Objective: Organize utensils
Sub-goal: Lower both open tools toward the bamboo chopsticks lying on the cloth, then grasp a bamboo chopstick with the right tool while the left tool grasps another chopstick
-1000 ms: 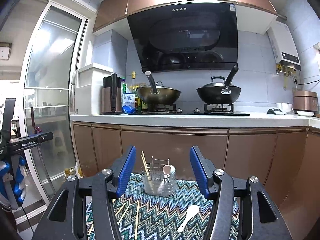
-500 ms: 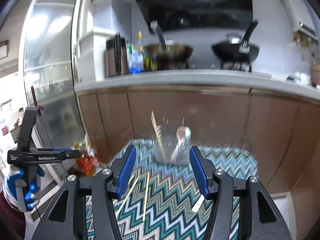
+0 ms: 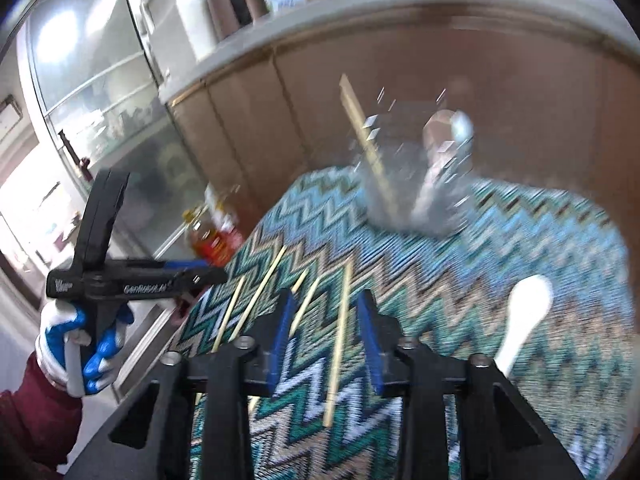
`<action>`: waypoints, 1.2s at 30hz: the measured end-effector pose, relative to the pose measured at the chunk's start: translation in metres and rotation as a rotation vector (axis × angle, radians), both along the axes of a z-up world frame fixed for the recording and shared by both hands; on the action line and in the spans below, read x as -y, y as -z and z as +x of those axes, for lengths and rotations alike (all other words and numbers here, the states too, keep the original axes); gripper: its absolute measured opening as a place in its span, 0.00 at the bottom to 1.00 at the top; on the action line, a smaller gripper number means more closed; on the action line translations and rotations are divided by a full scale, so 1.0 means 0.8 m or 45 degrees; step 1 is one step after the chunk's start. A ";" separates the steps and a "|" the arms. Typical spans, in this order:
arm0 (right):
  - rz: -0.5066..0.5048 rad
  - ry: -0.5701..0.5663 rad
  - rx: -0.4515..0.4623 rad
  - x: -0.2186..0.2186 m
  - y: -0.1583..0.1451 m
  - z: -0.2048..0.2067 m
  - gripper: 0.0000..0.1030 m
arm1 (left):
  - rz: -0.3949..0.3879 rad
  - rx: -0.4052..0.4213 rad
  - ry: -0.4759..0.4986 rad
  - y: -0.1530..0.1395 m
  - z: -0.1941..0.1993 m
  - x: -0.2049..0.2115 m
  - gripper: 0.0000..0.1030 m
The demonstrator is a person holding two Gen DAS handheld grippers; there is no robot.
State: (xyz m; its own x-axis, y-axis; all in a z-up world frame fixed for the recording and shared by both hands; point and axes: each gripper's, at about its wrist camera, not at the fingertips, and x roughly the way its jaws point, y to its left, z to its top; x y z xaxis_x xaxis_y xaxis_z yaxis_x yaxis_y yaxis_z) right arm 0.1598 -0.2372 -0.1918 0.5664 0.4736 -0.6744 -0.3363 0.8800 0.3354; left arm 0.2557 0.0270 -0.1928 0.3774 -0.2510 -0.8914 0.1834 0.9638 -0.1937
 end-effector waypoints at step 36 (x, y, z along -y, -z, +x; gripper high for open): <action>-0.197 -0.158 -0.593 -0.137 0.144 0.160 0.16 | 0.223 -0.408 0.042 0.094 0.106 0.030 0.21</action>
